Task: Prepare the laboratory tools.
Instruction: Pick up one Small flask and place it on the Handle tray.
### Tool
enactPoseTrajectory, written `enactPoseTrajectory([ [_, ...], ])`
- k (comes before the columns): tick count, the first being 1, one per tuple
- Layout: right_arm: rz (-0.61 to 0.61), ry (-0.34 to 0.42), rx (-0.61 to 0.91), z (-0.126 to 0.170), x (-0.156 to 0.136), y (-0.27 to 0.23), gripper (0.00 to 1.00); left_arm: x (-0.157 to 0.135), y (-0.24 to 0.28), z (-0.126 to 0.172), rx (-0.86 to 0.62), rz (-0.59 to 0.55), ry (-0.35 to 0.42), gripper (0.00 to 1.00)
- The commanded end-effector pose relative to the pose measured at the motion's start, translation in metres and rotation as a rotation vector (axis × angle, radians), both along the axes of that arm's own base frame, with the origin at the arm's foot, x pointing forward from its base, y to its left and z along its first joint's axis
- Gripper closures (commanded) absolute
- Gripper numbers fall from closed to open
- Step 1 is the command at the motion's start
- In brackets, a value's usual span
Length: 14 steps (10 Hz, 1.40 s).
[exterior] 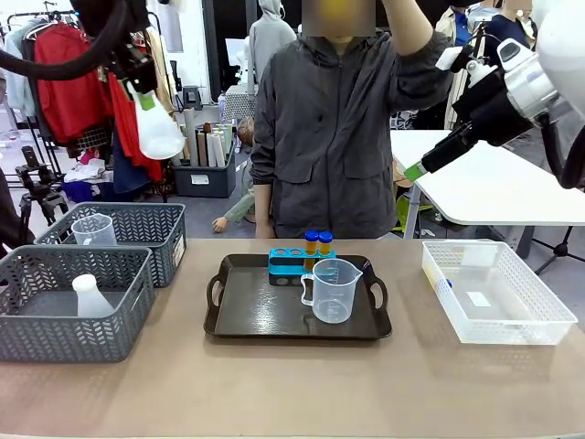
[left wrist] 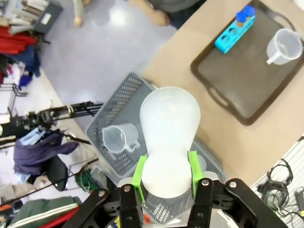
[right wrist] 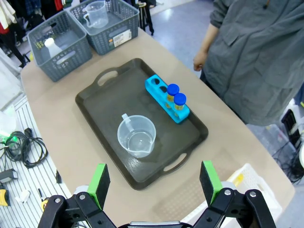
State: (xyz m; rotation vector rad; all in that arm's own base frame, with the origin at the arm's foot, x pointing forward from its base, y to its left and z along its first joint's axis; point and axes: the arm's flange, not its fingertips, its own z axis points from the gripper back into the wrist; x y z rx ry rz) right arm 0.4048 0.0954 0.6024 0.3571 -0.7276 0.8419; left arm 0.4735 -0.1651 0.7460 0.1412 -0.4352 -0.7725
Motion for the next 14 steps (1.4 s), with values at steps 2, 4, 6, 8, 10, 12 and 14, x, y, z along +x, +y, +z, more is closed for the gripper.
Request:
enactPoseTrajectory([
  [2,0.009,0.001,0.03,0.0,0.001,0.0,0.0,0.024,-0.025,0.007,-0.009,-0.012,-0.001,1.0],
  [4,0.009,0.001,0.03,0.0,0.001,0.0,0.0,0.037,-0.049,-0.008,0.016,-0.074,0.018,1.0],
  [6,0.009,0.001,0.03,0.0,0.001,0.0,0.0,0.045,-0.069,-0.027,0.018,-0.134,0.042,1.0],
  [8,0.009,0.001,0.03,0.0,0.001,0.0,0.0,0.05,-0.086,-0.048,0.01,-0.179,0.049,1.0],
  [10,0.009,0.001,0.03,0.0,0.001,0.0,0.0,0.051,-0.097,-0.068,-0.004,-0.206,0.077,1.0],
  [12,0.009,0.001,0.03,0.0,0.001,0.0,0.0,0.051,-0.103,-0.082,-0.019,-0.22,0.101,1.0],
  [14,0.009,0.001,0.03,0.0,0.001,0.0,0.0,0.05,-0.105,-0.094,-0.028,-0.227,0.131,1.0],
])
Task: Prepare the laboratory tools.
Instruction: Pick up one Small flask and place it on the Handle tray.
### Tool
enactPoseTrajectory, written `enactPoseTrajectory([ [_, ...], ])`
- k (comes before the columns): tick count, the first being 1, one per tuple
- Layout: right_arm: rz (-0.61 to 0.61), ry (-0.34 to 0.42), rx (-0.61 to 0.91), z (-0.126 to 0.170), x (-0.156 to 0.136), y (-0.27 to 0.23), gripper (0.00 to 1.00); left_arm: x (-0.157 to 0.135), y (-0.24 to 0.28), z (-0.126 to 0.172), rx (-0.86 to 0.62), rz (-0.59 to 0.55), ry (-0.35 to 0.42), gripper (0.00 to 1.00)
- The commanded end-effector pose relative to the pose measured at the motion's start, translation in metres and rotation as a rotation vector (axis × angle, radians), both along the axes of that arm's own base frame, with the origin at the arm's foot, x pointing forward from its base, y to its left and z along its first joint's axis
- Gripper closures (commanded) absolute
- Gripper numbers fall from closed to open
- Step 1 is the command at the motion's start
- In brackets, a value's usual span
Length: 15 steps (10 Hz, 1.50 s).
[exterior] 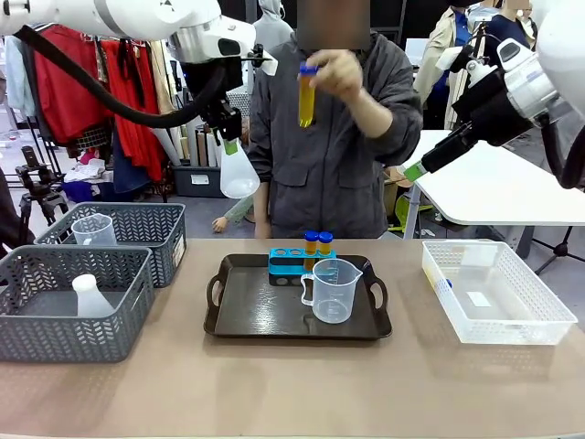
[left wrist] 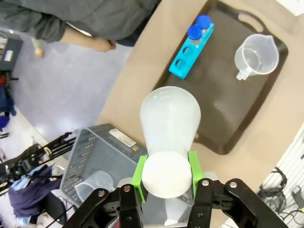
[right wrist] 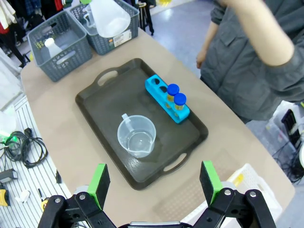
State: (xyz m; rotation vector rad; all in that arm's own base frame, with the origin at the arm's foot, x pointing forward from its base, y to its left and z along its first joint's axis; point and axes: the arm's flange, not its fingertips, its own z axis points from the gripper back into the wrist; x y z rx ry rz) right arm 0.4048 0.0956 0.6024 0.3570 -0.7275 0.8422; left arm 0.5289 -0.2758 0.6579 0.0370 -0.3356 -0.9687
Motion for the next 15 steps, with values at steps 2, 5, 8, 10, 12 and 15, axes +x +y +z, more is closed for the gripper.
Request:
enactPoseTrajectory([
  [2,0.009,0.001,0.03,0.0,0.001,0.0,0.0,-0.005,0.004,-0.011,-0.019,-0.028,0.023,1.0],
  [5,0.009,0.001,0.03,0.0,0.001,0.0,0.0,-0.006,0.01,-0.001,-0.01,-0.027,0.039,1.0],
  [8,0.009,0.001,0.03,0.0,0.001,0.0,0.0,-0.008,0.02,0.005,-0.007,0.003,0.047,1.0],
  [10,0.009,0.001,0.03,0.0,0.001,0.0,0.0,-0.01,0.019,0.005,0.0,-0.029,0.068,1.0],
  [12,0.009,0.001,0.03,0.0,0.001,0.0,0.0,-0.006,0.014,0.002,0.01,0.012,0.048,1.0],
  [15,0.009,0.001,0.03,0.0,0.001,0.0,0.0,-0.006,0.014,0.002,0.01,0.012,0.048,1.0],
])
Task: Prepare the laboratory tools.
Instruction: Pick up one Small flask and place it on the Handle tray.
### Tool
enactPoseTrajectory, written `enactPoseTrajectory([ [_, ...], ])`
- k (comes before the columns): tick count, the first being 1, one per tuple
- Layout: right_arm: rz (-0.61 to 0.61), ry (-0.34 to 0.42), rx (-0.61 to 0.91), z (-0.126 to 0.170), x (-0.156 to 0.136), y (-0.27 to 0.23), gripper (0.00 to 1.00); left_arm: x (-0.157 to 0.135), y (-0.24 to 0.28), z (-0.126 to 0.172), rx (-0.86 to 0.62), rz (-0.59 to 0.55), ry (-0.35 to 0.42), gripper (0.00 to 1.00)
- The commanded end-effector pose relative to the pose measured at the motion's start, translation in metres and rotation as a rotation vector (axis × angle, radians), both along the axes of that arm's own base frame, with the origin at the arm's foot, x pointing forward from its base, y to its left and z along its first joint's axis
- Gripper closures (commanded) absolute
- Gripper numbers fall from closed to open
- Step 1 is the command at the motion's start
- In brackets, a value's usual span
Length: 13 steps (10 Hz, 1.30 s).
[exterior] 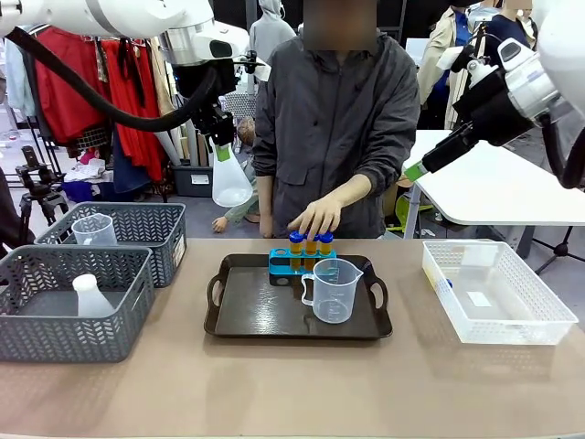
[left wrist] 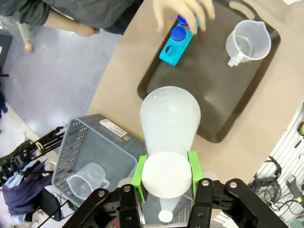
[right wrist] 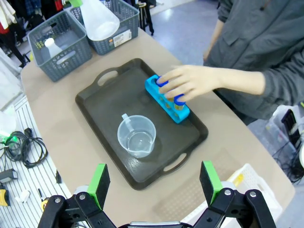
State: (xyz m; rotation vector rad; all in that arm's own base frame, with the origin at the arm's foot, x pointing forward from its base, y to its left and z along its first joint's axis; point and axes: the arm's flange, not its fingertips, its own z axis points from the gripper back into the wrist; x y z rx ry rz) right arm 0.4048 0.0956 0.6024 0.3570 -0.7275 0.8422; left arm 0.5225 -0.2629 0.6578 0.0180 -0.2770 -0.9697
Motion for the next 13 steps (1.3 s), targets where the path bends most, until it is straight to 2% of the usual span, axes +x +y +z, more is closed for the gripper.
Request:
enactPoseTrajectory([
  [1,0.009,0.001,0.03,0.0,0.001,0.0,0.0,0.0,0.001,0.002,0.0,0.012,-0.01,1.0],
  [4,0.009,0.001,0.03,0.0,0.001,0.0,0.0,-0.009,-0.006,0.001,0.042,-0.048,0.009,1.0],
  [6,0.009,0.001,0.03,0.0,0.001,0.0,0.0,-0.016,-0.028,-0.017,0.065,-0.096,0.005,1.0],
  [10,0.009,0.001,0.03,0.0,0.001,0.0,0.0,-0.027,-0.04,-0.03,0.069,-0.149,0.014,1.0],
  [13,0.009,0.001,0.03,0.0,0.001,0.0,0.0,-0.024,-0.058,-0.067,0.129,-0.183,0.014,1.0],
])
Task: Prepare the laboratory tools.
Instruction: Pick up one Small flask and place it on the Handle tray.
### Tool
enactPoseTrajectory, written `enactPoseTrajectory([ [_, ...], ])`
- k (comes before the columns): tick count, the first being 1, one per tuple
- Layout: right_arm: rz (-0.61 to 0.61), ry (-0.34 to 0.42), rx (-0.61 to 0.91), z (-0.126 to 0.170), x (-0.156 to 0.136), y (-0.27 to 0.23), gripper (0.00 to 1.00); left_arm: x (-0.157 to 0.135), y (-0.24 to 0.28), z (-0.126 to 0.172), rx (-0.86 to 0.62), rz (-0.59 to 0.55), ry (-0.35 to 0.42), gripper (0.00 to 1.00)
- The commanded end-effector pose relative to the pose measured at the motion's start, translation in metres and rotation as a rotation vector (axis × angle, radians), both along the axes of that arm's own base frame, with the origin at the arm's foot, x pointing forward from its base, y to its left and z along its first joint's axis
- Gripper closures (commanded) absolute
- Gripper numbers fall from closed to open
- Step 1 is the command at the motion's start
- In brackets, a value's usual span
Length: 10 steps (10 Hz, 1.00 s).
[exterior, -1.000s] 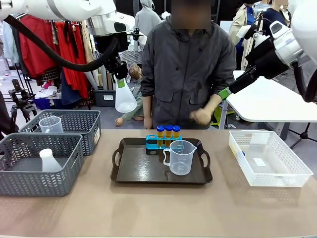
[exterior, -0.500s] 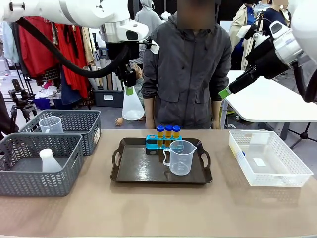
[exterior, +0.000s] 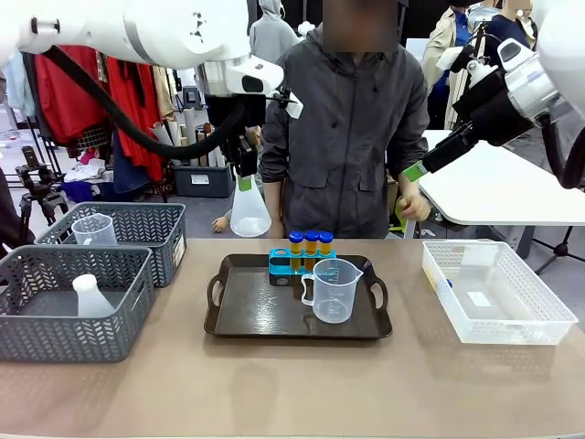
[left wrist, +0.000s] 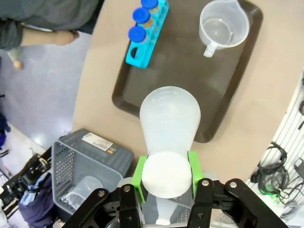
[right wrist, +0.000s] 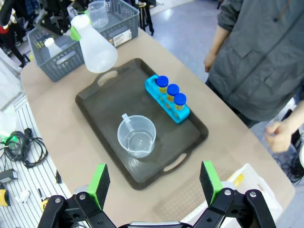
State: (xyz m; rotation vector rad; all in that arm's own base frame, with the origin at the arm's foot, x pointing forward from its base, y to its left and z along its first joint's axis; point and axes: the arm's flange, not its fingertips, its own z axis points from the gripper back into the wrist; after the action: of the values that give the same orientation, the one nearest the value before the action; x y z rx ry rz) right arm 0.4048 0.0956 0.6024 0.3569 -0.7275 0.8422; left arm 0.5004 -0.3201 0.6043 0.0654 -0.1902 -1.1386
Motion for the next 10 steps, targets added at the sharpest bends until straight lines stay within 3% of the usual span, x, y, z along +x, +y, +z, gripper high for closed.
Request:
enactPoseTrajectory([
  [1,0.009,0.001,0.03,0.0,0.001,0.0,0.0,0.001,-0.01,-0.03,0.03,-0.045,-0.023,1.0],
  [5,0.009,0.001,0.03,0.0,0.001,0.0,0.0,0.017,-0.034,-0.088,0.051,-0.117,-0.03,1.0],
  [10,0.009,0.001,0.03,0.0,0.001,0.0,0.0,0.013,-0.035,-0.133,0.058,-0.122,0.059,1.0],
])
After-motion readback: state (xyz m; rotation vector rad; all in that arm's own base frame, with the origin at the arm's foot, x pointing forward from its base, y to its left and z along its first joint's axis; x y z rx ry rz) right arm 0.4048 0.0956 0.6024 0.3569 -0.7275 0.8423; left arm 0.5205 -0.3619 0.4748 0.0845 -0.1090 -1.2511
